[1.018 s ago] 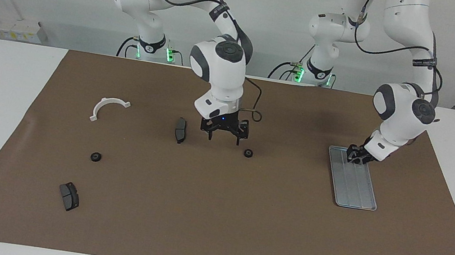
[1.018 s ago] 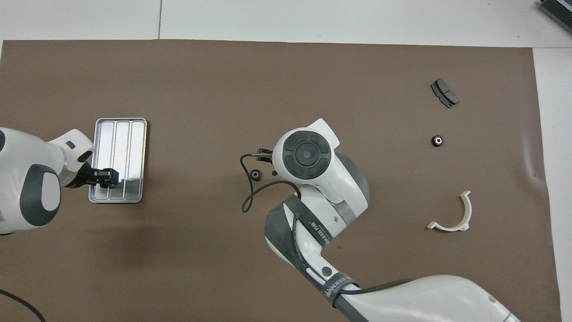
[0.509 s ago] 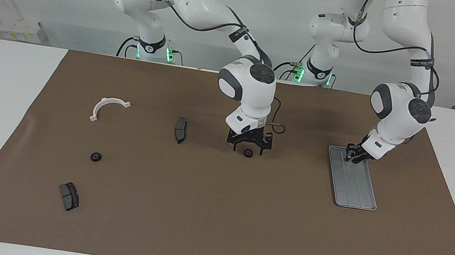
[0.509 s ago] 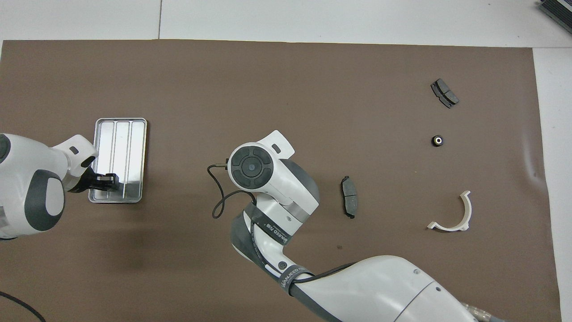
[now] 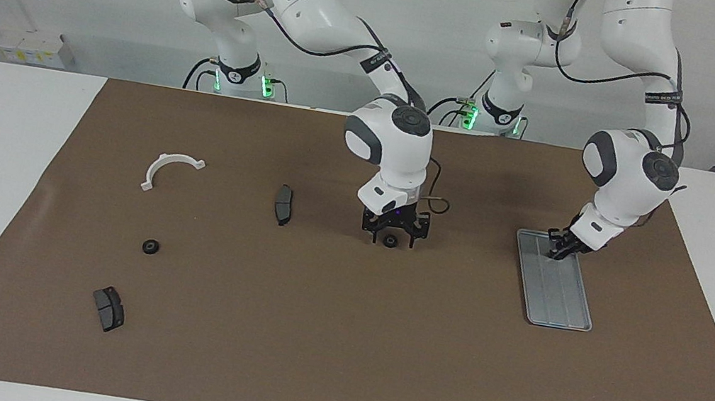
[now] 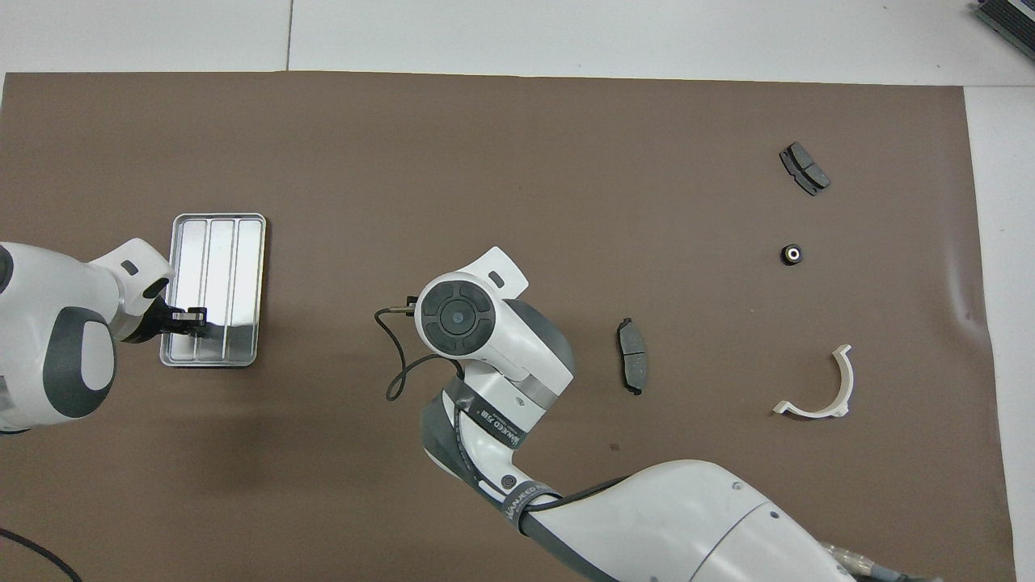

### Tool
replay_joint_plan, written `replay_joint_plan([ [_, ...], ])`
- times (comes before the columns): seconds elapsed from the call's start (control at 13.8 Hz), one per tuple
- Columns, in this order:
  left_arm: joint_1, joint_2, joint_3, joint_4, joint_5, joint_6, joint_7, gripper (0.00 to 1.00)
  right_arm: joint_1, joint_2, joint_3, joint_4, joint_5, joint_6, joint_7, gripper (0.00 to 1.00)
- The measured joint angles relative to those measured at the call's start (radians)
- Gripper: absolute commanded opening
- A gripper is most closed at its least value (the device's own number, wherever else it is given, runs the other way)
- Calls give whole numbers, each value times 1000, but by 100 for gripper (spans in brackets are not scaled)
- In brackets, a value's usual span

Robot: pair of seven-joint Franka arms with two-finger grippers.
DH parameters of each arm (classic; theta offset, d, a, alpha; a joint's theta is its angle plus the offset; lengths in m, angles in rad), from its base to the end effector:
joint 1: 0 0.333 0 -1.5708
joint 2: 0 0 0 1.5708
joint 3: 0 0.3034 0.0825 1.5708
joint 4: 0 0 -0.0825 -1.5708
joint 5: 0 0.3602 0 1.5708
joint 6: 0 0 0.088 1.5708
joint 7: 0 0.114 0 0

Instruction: Place bearing gear from tray to pile

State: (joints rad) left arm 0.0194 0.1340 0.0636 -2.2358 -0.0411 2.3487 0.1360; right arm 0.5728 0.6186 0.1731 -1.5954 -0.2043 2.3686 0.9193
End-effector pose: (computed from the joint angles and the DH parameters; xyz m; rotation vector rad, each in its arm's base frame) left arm 0.5165 0.0421 0.3064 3.1186 -0.0379 -0.0286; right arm 0.5175 0.4502 0.2883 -3.0455 0.1198 -0.2357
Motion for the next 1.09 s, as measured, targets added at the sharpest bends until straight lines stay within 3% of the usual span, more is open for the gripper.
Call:
replay_joint_plan([
  [0.22, 0, 0, -2, 39, 0, 9, -4, 5, 1, 0, 0, -11, 0, 13, 0, 61],
  [0.29, 0, 0, -5, 55, 0, 9, -19, 5, 1, 0, 0, -12, 0, 15, 0, 51],
  [0.36, -1, 0, -9, 66, 0, 9, -47, 5, 2, 0, 0, -13, 0, 16, 0, 32],
  [0.44, -5, 0, -15, 72, 0, 9, -76, 5, 2, 0, 0, -14, 0, 17, 0, 5],
  [0.51, -14, 0, -18, 74, 0, 9, -99, 5, 1, -2, -1, -14, -2, 17, 0, 0],
  [0.8, -60, 0, -24, 74, 0, 19, -195, 5, 1, -7, -2, -14, -5, 3, 0, 0],
  [1.09, -221, 6, -30, 81, 0, 68, -478, 8, -57, -42, -22, -17, -17, -1, -13, 0],
])
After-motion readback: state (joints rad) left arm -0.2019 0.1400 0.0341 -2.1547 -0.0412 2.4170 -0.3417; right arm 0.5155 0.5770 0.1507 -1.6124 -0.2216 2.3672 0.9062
